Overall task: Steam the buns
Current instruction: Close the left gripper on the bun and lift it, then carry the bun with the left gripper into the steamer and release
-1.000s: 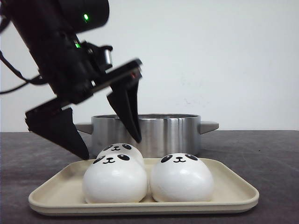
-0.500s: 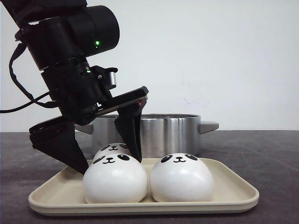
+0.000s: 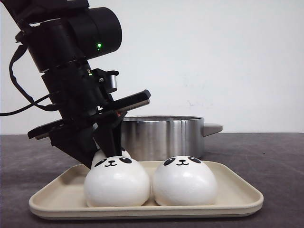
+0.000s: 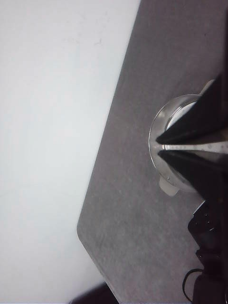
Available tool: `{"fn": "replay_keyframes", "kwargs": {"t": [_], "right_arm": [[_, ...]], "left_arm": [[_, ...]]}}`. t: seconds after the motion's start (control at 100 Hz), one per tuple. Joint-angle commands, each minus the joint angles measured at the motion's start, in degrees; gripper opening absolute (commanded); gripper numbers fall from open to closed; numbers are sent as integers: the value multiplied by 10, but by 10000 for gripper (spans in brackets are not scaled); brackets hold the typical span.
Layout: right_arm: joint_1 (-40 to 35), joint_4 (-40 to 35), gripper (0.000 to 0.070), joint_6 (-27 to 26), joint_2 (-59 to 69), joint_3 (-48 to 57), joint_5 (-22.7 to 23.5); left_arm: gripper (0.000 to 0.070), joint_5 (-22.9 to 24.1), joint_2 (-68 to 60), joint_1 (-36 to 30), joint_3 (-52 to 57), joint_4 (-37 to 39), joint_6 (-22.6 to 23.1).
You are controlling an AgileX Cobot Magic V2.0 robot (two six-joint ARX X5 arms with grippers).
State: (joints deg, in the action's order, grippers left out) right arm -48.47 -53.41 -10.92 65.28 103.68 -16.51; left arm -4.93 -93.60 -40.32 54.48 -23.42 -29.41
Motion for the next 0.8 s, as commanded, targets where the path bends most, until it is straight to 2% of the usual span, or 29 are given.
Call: {"fn": "replay_keyframes", "kwargs": {"t": [0.0, 0.09, 0.22, 0.34, 0.44, 0.55, 0.69, 0.79], "right_arm": [[-6, 2, 10, -7, 5, 9, -2], [-6, 3, 11, -6, 5, 9, -4], [-6, 3, 11, -2, 5, 9, -20], [-6, 8, 11, 1, 5, 9, -20], [-6, 9, 10, 7, 5, 9, -19], [-6, 9, 11, 8, 5, 9, -16], [-6, 11, 11, 9, 6, 9, -15], [-6, 10, 11, 12, 6, 9, -15]], "left_arm": [[8, -19, -3, -6, 13, -23, 2], [8, -42, 30, -13, 21, -27, 2], [8, -41, 98, -28, 46, -22, 3], [9, -38, 158, -39, 75, -3, 7], [9, -13, 187, -40, 105, 20, 9], [9, 22, 185, -31, 155, 19, 41], [9, 44, 145, -10, 217, 16, 90], [9, 50, 101, 10, 253, 16, 95]]}}
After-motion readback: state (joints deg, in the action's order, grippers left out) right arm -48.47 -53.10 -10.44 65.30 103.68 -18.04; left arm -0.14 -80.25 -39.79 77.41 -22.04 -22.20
